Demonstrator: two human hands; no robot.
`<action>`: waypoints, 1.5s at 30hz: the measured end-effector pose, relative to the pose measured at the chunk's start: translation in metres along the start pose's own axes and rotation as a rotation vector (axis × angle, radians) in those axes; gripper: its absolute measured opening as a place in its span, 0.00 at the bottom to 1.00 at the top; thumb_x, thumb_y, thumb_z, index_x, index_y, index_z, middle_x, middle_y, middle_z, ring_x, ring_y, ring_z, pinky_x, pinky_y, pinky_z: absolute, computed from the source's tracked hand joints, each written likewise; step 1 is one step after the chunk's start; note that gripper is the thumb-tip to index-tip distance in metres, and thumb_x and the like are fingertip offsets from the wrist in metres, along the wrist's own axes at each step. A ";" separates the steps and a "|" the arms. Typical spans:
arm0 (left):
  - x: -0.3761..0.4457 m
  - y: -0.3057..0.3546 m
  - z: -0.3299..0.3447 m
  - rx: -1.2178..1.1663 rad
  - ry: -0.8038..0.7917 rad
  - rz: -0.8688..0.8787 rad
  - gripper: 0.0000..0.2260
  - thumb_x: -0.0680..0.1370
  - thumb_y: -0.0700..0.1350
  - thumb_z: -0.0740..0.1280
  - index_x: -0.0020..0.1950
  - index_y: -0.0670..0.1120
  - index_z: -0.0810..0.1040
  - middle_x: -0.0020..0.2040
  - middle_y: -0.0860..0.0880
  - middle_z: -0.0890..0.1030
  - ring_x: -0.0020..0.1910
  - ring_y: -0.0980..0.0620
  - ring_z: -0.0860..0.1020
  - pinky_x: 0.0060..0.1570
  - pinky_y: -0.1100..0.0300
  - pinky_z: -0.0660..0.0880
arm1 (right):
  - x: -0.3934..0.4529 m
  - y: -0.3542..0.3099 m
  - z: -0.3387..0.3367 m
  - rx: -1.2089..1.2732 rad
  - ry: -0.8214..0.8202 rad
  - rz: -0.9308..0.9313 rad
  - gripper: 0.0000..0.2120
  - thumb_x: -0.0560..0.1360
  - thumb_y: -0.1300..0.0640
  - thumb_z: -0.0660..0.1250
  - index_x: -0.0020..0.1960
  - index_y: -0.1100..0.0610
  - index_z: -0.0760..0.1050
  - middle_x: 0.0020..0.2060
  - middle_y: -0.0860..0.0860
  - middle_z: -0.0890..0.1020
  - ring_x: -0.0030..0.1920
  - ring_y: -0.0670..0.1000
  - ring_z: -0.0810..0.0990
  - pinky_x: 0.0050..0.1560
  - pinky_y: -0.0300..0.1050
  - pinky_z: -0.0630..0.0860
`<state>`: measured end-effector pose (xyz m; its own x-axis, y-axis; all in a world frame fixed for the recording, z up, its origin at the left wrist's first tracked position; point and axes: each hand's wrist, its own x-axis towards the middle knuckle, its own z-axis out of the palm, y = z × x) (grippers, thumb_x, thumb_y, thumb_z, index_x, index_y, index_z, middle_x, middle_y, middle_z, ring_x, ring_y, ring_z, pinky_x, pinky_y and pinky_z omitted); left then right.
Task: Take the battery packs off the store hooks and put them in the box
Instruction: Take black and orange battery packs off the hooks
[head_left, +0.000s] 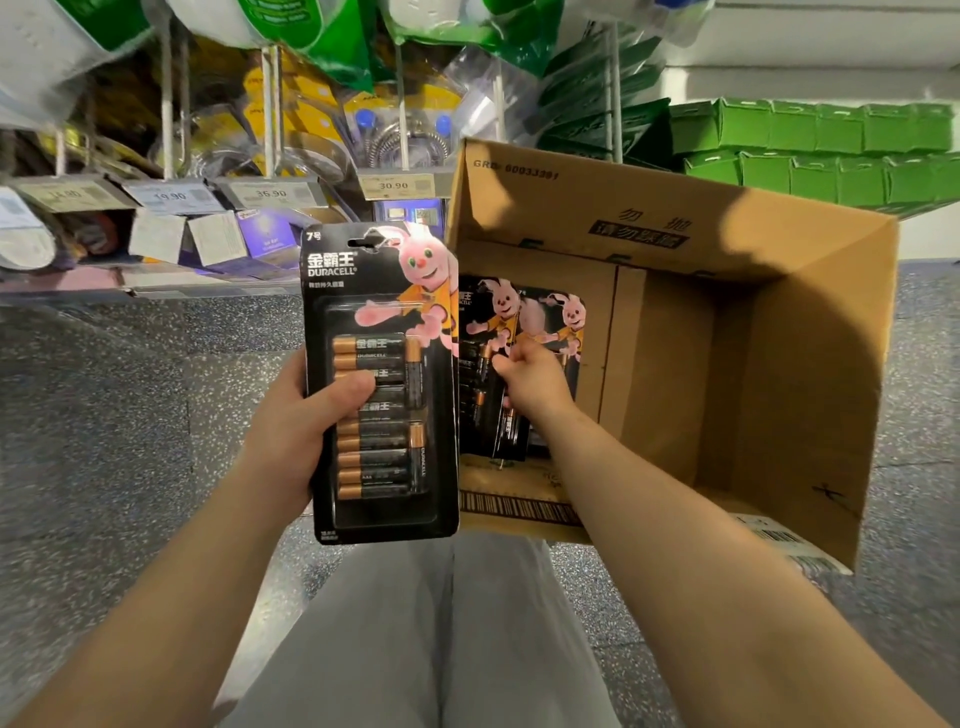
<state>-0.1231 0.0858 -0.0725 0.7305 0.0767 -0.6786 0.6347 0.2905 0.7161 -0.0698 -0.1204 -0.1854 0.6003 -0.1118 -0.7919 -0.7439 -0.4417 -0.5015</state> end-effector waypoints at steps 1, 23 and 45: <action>0.000 0.000 0.001 0.002 -0.003 0.002 0.29 0.53 0.52 0.76 0.53 0.49 0.75 0.39 0.51 0.85 0.36 0.52 0.84 0.31 0.59 0.80 | -0.005 -0.002 -0.004 0.020 0.003 -0.014 0.07 0.80 0.56 0.62 0.44 0.53 0.68 0.41 0.52 0.75 0.39 0.52 0.75 0.38 0.45 0.77; -0.004 -0.001 0.006 -0.089 -0.042 0.060 0.43 0.52 0.69 0.80 0.58 0.45 0.75 0.45 0.50 0.86 0.45 0.51 0.85 0.43 0.56 0.82 | -0.133 -0.090 -0.020 0.052 -0.040 -0.441 0.12 0.81 0.52 0.58 0.41 0.55 0.70 0.34 0.46 0.74 0.33 0.42 0.74 0.36 0.44 0.74; -0.001 0.002 -0.004 0.027 -0.090 -0.023 0.48 0.38 0.65 0.82 0.54 0.48 0.75 0.37 0.53 0.85 0.34 0.54 0.84 0.30 0.61 0.80 | -0.014 0.014 -0.048 0.076 0.011 0.135 0.22 0.76 0.45 0.68 0.64 0.57 0.72 0.55 0.53 0.80 0.53 0.52 0.79 0.52 0.48 0.78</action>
<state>-0.1237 0.0897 -0.0706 0.7346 -0.0162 -0.6783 0.6572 0.2658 0.7053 -0.0740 -0.1680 -0.1645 0.4966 -0.1756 -0.8500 -0.8378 -0.3530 -0.4166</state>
